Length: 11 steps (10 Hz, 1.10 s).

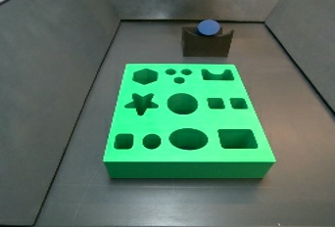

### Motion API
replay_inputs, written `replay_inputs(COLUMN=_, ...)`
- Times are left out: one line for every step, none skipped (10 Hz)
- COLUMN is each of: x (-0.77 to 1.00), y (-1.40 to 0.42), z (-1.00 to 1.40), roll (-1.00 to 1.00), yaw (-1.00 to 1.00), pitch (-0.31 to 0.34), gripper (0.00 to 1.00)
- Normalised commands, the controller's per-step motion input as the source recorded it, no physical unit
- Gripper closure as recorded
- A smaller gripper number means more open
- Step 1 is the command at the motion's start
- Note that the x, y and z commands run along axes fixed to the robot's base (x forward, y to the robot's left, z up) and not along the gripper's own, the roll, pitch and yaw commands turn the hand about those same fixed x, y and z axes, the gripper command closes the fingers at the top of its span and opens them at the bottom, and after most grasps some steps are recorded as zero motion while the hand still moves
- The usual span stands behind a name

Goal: Pick up the oval object. Move up. Place the oval object on the fixture. Regrasp the oval object. Move to above the board. Insert the oval object.
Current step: Regrasp the oval object.

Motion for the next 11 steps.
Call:
replay_inputs(x=-0.12, y=-0.95, z=0.69, roll=1.00, yaw=0.01, pitch=0.052, gripper=0.00)
replay_inputs(x=-0.11, y=-0.80, z=0.49, roll=1.00, yaw=0.01, pitch=0.049, gripper=0.00)
replay_inputs(x=-0.07, y=-0.58, z=0.20, roll=1.00, yaw=0.01, pitch=0.046, gripper=0.00)
replay_inputs(x=-0.04, y=-0.46, z=0.09, roll=1.00, yaw=0.01, pitch=0.044, gripper=0.00)
replay_inputs(x=-0.03, y=-0.14, z=0.05, roll=1.00, yaw=0.01, pitch=0.042, gripper=0.00)
replay_inputs(x=-0.03, y=-0.03, z=0.04, roll=1.00, yaw=0.01, pitch=0.040, gripper=0.00)
replay_inputs(x=-0.03, y=-0.02, z=0.01, roll=1.00, yaw=0.01, pitch=0.035, gripper=0.00)
replay_inputs(x=-0.03, y=-0.04, z=0.00, roll=1.00, yaw=0.01, pitch=0.031, gripper=0.00)
replay_inputs(x=-0.04, y=-0.03, z=0.02, roll=1.00, yaw=0.01, pitch=0.024, gripper=0.00)
replay_inputs(x=-0.04, y=-0.02, z=0.02, roll=1.00, yaw=0.01, pitch=0.020, gripper=0.00)
replay_inputs(x=-0.03, y=-0.02, z=0.00, roll=1.00, yaw=0.01, pitch=0.012, gripper=0.00)
